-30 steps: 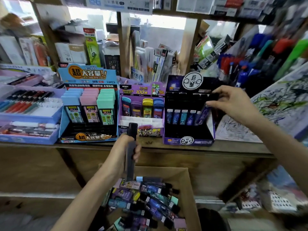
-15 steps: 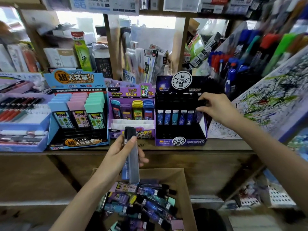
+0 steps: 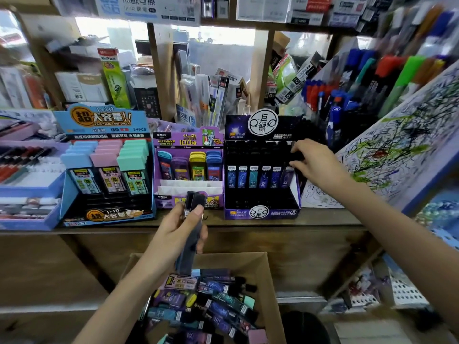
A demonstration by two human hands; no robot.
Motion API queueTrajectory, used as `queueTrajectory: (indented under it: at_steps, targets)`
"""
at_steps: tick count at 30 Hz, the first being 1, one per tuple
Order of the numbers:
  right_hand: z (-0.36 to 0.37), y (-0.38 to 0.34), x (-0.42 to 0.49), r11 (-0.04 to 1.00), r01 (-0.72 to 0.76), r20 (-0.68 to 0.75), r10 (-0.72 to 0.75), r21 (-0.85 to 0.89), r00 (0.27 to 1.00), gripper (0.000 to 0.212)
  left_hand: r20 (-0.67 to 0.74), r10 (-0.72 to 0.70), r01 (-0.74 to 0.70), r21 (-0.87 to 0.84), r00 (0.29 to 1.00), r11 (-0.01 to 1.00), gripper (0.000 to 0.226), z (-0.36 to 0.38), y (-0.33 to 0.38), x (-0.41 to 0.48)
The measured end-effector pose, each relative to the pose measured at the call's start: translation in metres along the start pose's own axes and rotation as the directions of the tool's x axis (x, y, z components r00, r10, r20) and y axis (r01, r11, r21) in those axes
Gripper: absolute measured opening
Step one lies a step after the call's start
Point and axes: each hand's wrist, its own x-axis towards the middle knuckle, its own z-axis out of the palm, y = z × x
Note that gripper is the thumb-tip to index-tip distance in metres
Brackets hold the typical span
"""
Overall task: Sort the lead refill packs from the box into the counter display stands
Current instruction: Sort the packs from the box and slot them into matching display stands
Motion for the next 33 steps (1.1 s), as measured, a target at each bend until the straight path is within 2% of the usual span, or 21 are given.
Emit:
queueTrajectory:
  at_steps: [3,5,7,10,13,15,17,20,22,25,30,33]
  targets:
    - [0.000,0.000,0.000,1.000,0.018,0.002,-0.018,-0.010,1.000,0.031,0.015,0.004,-0.003,-0.028,1.000,1.000,0.061,0.005,0.003,0.000]
    - [-0.001,-0.003,-0.001,1.000,0.012,0.024,-0.012,-0.014,1.000,0.035,0.051,-0.030,0.034,-0.071,0.998,0.997,0.047,0.006,0.005,0.000]
    - [-0.003,-0.007,-0.004,1.000,-0.001,0.036,0.001,-0.004,0.999,0.038,0.106,-0.075,0.089,-0.134,0.992,0.987,0.043,0.005,0.005,0.000]
    - [-0.006,-0.019,-0.014,0.999,0.040,-0.055,-0.039,0.018,0.998,0.040,0.121,-0.085,0.108,-0.204,0.989,0.973,0.039,0.001,0.000,0.003]
    - [-0.005,-0.047,-0.028,0.990,0.067,-0.150,-0.048,0.126,0.987,0.035,0.063,-0.054,0.063,-0.149,0.997,0.987,0.036,0.005,-0.003,0.007]
    - [-0.002,-0.074,-0.038,0.934,0.029,-0.077,-0.001,0.355,0.997,0.026,0.022,-0.011,0.012,-0.042,1.000,0.999,0.031,0.009,-0.004,0.009]
    - [0.002,-0.102,-0.048,0.817,-0.062,0.090,0.013,0.573,0.996,0.016,0.007,0.058,-0.059,0.087,0.998,0.995,0.029,0.013,-0.002,0.010]
    - [0.010,-0.134,-0.054,0.620,-0.211,0.262,0.008,0.756,0.965,0.026,0.016,0.188,-0.185,0.279,0.982,0.942,0.019,0.016,0.001,0.010]
    - [0.015,-0.148,-0.054,0.568,-0.259,0.295,0.030,0.781,0.955,0.033,-0.014,0.255,-0.233,0.361,0.967,0.903,0.011,0.019,0.003,0.009]
    - [0.017,-0.156,-0.050,0.561,-0.263,0.280,0.057,0.785,0.958,0.022,-0.074,0.304,-0.248,0.414,0.950,0.876,0.014,0.018,0.005,0.007]
    - [0.015,-0.153,-0.045,0.527,-0.268,0.313,0.003,0.807,0.950,0.016,-0.044,0.215,-0.185,0.368,0.976,0.911,0.035,0.007,0.007,0.005]
    - [0.017,-0.152,-0.045,0.478,-0.280,0.307,0.024,0.833,0.951,0.013,-0.115,0.226,-0.172,0.354,0.967,0.919,0.030,0.005,0.003,0.002]
